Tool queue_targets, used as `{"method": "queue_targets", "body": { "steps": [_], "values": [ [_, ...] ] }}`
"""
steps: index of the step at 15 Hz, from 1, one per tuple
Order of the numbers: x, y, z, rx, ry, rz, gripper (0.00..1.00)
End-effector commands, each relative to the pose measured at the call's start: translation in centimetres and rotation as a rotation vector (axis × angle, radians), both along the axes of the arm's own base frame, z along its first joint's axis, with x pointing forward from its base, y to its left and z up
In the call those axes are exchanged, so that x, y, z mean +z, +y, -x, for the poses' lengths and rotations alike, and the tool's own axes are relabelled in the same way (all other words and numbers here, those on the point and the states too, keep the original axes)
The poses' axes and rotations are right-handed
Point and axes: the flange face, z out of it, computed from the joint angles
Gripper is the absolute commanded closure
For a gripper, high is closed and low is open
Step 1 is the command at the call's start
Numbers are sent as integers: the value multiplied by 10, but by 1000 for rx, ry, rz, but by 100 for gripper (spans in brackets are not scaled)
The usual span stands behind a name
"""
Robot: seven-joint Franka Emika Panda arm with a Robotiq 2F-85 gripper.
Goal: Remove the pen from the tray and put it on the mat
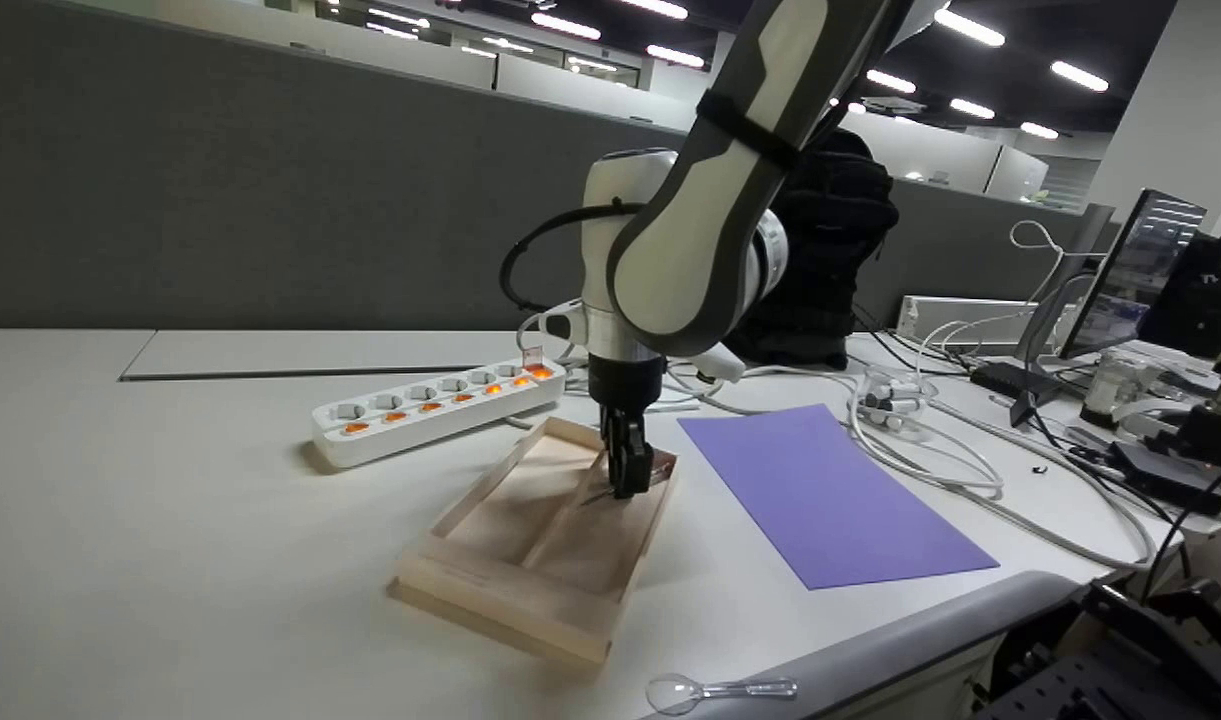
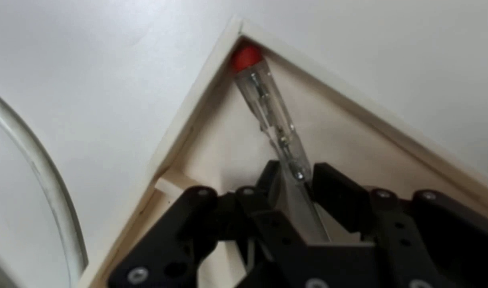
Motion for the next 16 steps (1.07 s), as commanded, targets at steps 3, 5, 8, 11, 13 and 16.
{"method": "queue_targets", "body": {
  "steps": [3, 5, 8, 11, 13, 16],
  "values": [
    [11, 9, 1, 64, 24, 1, 97],
    [14, 13, 3, 99, 40, 8, 95],
    [25, 20, 8, 193, 82, 18, 95],
    [51, 26, 11, 251, 83, 29, 95],
    [75, 24, 11, 246, 62, 44, 95],
    [108, 5, 14, 174, 11, 65, 95]
  ]
}}
